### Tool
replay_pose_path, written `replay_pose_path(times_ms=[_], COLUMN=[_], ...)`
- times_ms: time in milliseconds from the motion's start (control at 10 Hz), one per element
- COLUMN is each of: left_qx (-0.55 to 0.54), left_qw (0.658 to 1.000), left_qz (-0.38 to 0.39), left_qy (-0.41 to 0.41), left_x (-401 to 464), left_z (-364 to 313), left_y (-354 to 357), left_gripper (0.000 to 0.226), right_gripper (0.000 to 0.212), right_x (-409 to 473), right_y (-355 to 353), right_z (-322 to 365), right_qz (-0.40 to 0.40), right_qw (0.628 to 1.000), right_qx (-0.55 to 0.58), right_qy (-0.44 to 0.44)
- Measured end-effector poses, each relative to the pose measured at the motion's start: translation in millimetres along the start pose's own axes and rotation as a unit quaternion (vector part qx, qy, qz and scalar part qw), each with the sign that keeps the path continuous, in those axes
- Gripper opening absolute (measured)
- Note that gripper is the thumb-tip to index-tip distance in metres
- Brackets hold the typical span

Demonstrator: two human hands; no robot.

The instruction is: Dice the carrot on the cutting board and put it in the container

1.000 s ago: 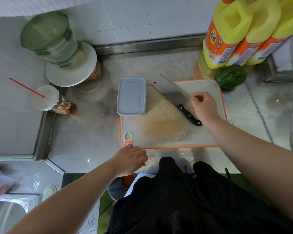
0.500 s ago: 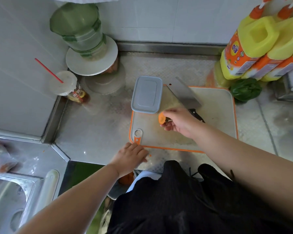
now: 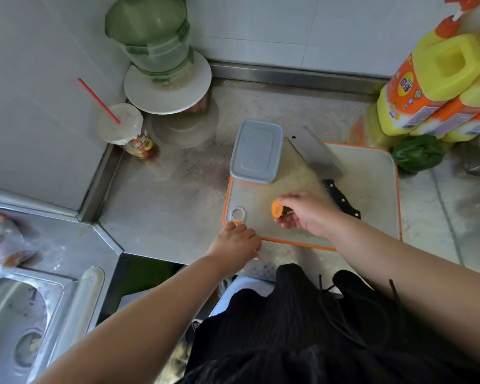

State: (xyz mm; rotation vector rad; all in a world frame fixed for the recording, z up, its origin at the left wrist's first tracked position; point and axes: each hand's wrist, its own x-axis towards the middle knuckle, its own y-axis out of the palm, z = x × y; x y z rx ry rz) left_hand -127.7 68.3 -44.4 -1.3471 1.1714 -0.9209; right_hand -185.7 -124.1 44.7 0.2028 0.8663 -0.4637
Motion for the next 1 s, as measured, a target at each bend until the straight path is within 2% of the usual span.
replay_pose_path(times_ms=[100,200,300,400,500,600,700,800,900,1000], left_qx=[-0.022,-0.181,-0.383,-0.488,-0.514,-0.476,-0.445,-0.423,-0.432,-0.427], left_qw=[0.999,0.966,0.85,0.746,0.687,0.68,0.684,0.681,0.668,0.674], left_qz=[0.019,-0.004,-0.045,-0.151,-0.195,-0.185,-0.165,-0.139,-0.148,-0.17], left_qy=[-0.038,-0.186,-0.359,-0.428,-0.475,-0.526,-0.554,-0.582,-0.587,-0.579], left_x=[-6.1,-15.0,-35.6,-68.4,-104.7,-140.9,-172.3,-194.0,-204.6,-197.6], left_z=[-2.5,3.3,17.8,26.7,23.8,19.3,15.1,14.1,19.6,31.9], left_y=[-1.9,-23.8,-53.4,-77.3,-88.6,-87.0,-80.0,-70.5,-60.3,-61.6], left_gripper=[0.023,0.01,0.013,0.022,0.019,0.019,0.019,0.012,0.013,0.013], right_gripper=[0.007,0.008,0.005,0.006,0.009,0.015,0.02,0.04,0.027,0.005], right_x=[-0.1,-2.7,-8.7,-12.9,-21.1,-32.6,-41.6,-45.3,-40.0,-39.0], right_y=[-1.3,7.5,29.9,67.4,111.8,152.2,181.9,193.1,187.5,178.9], right_z=[-1.1,1.0,7.0,6.9,-0.5,-12.1,-27.1,-32.2,-27.5,-7.4], right_qz=[0.014,0.05,0.102,0.16,0.181,0.209,0.258,0.283,0.28,0.273], right_qw=[1.0,0.998,0.995,0.985,0.968,0.934,0.907,0.889,0.881,0.896], right_qx=[0.02,0.029,0.001,-0.057,-0.174,-0.282,-0.326,-0.356,-0.376,-0.341], right_qy=[0.011,0.01,0.001,-0.003,-0.027,-0.068,-0.068,-0.05,-0.066,-0.075])
